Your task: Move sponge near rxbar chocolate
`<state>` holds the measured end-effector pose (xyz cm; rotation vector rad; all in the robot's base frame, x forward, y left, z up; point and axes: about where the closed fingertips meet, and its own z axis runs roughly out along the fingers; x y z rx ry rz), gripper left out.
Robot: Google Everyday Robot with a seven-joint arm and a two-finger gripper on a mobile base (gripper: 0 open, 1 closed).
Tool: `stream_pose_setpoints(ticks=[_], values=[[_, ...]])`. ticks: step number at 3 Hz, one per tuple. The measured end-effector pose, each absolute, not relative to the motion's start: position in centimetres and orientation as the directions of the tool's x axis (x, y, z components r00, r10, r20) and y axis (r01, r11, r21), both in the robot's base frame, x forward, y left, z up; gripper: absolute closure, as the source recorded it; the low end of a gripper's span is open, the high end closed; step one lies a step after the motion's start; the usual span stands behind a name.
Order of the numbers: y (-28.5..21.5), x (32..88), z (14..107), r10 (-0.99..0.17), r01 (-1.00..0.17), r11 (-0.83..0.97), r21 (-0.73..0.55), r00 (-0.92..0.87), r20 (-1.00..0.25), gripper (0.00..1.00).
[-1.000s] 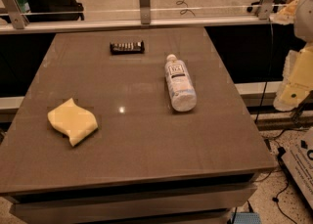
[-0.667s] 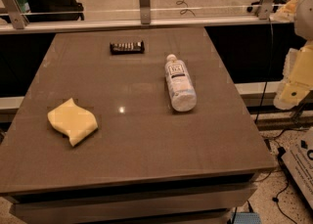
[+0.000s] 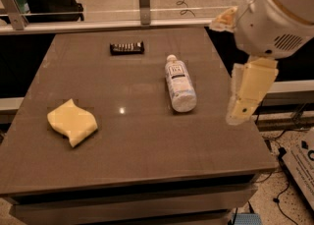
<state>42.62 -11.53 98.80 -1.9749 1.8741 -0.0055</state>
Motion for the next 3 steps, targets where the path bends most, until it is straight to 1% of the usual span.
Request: stream_pose_setpoints(ticks=[1, 2, 3], values=[[-5.2, 40.3, 98.7, -0.901, -0.933, -0.166, -0.321, 0.275, -0.336, 0.00], [-0.2, 38.1, 98.4, -0.806, -0.883, -0.298, -0.363, 0.437, -0.399, 0.00], [0.9, 37.0, 100.0, -0.783, -0.852, -0.331, -0.404, 0.488, -0.386, 0.00]])
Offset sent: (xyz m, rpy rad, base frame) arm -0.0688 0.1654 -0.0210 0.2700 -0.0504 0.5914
